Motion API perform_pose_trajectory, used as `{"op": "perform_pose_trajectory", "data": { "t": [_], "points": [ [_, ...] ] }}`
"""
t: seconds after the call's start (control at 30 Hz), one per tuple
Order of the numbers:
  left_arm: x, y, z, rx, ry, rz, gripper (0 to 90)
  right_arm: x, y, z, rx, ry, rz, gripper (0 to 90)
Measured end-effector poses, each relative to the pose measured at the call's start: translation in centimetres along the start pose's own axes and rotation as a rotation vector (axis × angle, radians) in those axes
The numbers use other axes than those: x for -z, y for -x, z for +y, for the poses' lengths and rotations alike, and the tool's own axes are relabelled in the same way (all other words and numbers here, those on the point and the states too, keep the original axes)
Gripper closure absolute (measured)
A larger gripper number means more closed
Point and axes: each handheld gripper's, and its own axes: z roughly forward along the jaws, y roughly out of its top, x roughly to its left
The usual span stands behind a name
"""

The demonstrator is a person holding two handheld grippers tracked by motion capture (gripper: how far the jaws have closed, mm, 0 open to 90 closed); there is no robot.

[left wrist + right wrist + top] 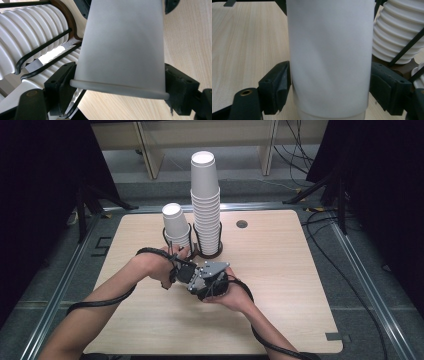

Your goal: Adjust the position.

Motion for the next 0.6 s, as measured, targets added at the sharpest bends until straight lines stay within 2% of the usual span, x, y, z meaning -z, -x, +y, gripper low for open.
{"op": "perform_pose_trajectory", "data": {
  "t": [0.07, 0.1, 0.17, 0.2, 0.23, 0.27, 0.3, 0.37, 0.6],
  "points": [
    [0.04, 0.00, 0.07, 0.004, -0.001, -0.011, 20.2, -0.02, 0.02, -0.05, -0.004, -0.002, -0.004, 23.5],
    [0.00, 0.02, 0.07, 0.005, 0.005, -0.006, 20.1, 0.04, -0.22, -0.13, -0.049, -0.006, 0.002, 25.0],
    [0.05, -0.05, 0.07, 0.002, 0.003, -0.009, 20.2, 0.07, -0.04, -0.17, -0.024, 0.003, -0.001, 25.5],
    [0.05, -0.07, 0.05, 0.002, 0.007, -0.006, 20.2, 0.15, -0.17, -0.19, -0.042, -0.004, -0.003, 25.8],
    [0.07, -0.09, 0.04, -0.001, 0.008, -0.003, 20.2, 0.17, -0.17, -0.20, -0.040, -0.001, -0.007, 26.1],
    [0.05, -0.11, 0.03, -0.001, 0.008, -0.009, 20.2, 0.18, -0.04, -0.20, -0.017, 0.009, -0.012, 26.4],
    [0.06, -0.09, 0.02, -0.002, 0.013, -0.004, 20.2, 0.19, -0.07, -0.24, -0.028, 0.011, -0.009, 26.6],
    [0.12, -0.06, -0.03, 0.002, 0.022, -0.004, 20.4, 0.23, 0.11, -0.22, 0.010, 0.017, -0.017, 27.1],
    [0.26, -0.17, -0.04, 0.001, 0.021, -0.012, 20.9, 0.33, 0.12, -0.29, 0.015, 0.017, -0.020, 27.9]
  ]
}}
